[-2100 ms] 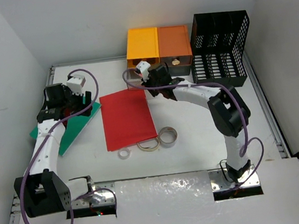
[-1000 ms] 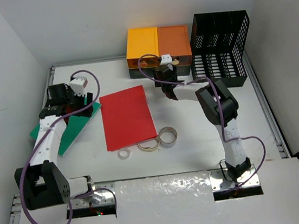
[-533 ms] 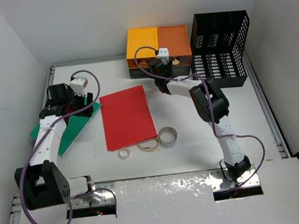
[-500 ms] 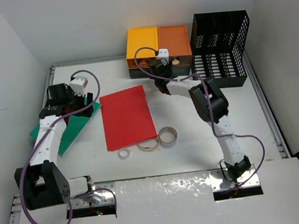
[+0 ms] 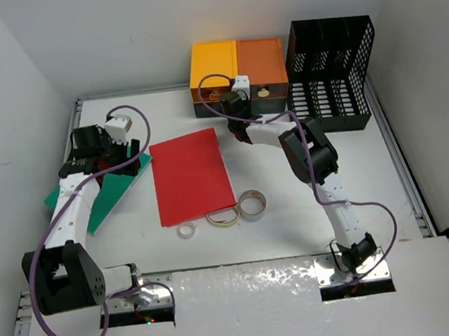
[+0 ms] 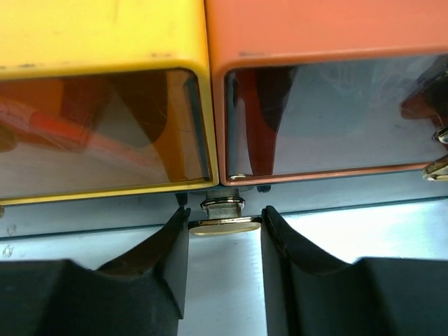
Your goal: Organize the desk
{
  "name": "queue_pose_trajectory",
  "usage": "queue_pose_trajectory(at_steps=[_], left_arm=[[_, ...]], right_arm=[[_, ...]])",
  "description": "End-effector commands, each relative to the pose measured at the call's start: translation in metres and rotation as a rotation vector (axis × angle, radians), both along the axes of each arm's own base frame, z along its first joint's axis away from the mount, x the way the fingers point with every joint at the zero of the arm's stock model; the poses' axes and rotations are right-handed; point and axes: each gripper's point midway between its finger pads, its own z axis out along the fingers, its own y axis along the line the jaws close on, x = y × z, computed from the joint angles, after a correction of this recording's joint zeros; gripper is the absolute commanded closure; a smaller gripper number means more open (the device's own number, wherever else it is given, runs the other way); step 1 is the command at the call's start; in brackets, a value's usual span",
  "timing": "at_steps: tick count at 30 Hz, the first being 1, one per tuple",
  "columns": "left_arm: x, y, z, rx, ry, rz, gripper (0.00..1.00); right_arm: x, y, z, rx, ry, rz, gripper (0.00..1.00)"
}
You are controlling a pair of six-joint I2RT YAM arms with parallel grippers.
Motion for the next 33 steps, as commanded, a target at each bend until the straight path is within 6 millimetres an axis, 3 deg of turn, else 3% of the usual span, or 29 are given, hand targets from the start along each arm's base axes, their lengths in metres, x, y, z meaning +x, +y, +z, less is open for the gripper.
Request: queue_pose_trajectory(at_steps=[1,4,5,7,16,20,24,31,33], left_arm=[[0.008,-0.002,0.015,0.004,-0.049,-0.022,0.32],[0.007,-0.002,0.016,0.002,-0.049,-0.021,0.32],[0.007,-0.002,0.015,0.002,-0.047,-0.023,0.32],[0.007,-0.002,0.016,0.002,-0.048,-0.025,0.32],[0.006,-0.002,0.018,0.004,-0.052,-0.022,0.32],[0.005,-0.002,0.02,0.003,-0.057,-0.021,0.32],[0.004,-0.002,0.026,0.004,-0.07,-0.022,0.32],[0.002,-0.003,0.029,0.003,-0.077,-0.027,0.31],[0.002,-0.004,0.029,0.002,-0.077,-0.028,0.31]], right_arm=[[0.017,-0.018,0.022,0.082,-0.112,-0.061,0.73],[0.012,-0.017,0.031,0.095,-0.13,-0.046,0.86],[0.005,-0.019,0.022,0.095,-0.109,-0.038,0.94],[-0.008,-0.02,0.021,0.114,-0.091,-0.025,1.0],[-0.079,-0.023,0.01,0.122,-0.037,0.032,1.0],[-0.095,-0.02,0.014,0.14,-0.009,0.069,1.0],[-0.12,-0.02,-0.001,0.128,0.05,0.094,1.0],[-0.139,-0.014,-0.004,0.125,0.104,0.157,1.0],[-0.141,-0.009,0.0,0.117,0.12,0.181,0.92]])
